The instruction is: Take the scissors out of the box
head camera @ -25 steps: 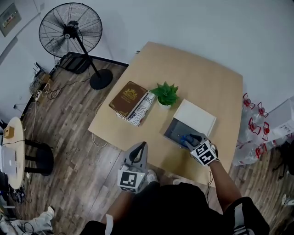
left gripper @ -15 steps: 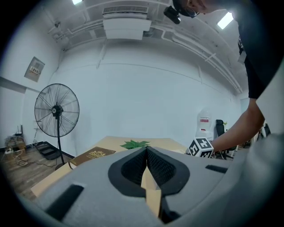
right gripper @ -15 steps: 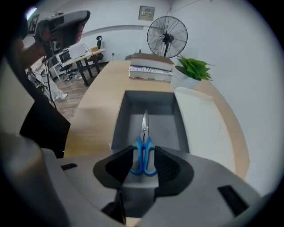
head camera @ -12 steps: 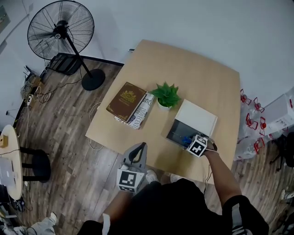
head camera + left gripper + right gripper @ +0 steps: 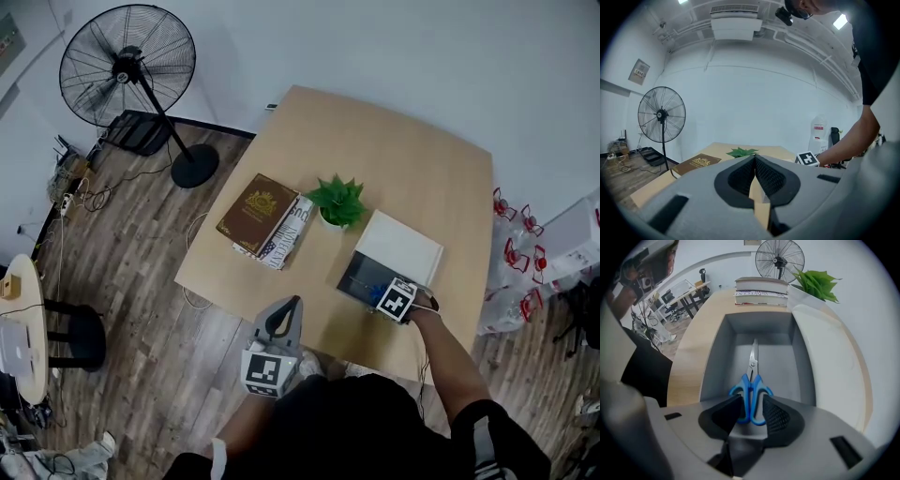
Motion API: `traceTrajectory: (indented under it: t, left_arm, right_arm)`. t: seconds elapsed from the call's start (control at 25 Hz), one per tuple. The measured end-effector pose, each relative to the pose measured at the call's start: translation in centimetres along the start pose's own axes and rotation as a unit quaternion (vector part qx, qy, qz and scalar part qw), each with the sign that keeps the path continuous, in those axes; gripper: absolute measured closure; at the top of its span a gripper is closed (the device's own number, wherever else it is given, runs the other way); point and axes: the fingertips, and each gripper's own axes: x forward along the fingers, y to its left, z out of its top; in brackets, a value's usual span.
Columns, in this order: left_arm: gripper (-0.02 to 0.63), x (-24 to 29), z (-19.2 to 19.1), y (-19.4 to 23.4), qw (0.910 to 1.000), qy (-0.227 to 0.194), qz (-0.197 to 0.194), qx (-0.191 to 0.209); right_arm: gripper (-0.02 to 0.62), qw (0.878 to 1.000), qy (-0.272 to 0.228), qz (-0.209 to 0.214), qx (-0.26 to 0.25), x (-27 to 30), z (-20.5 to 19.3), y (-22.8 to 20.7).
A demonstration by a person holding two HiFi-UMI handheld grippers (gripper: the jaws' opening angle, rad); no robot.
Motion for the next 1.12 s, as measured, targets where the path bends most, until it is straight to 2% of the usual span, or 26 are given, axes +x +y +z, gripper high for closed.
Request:
traceTrajectory:
  t: [0.24,0.4,0.6,0.92,1.12]
  left_arm:
    - [0.609,0.2,0.1,-1.0,0.9999,-0.002,0.011,-0.001]
    - [0.609,0.0,0.1,-1.5,0.9999,-0.003,0.016,-0.002]
    - [0.608,-0.1,0.3,-2.2,0.9998,-0.003,0.021,0.001]
    - [0.609,-0.3,0.1,-3.2,0.9997,0.001,0.022,0.003]
    - [0.609,-0.1,-0.2,-3.9,0.9998,0.003,0.019,0.008]
  right_arm:
    - [0.457,1.0,-0.002,0.014,-0.01,0.0,0.0,-0.1]
    - [0.514,1.0,-0.014,0.01,-0.019,-0.1,0.0,0.0]
    - [0.518,0.999,-0.025,0.001,-0.035,-0.4,0.2,0.2]
    - [0.52,0.993,-0.084,-0.068,-0.047,-4.1,0.9,-0.3]
    - [0.52,0.981,-0.148,-0.124,-0.028,-8.6,1.4,-0.7]
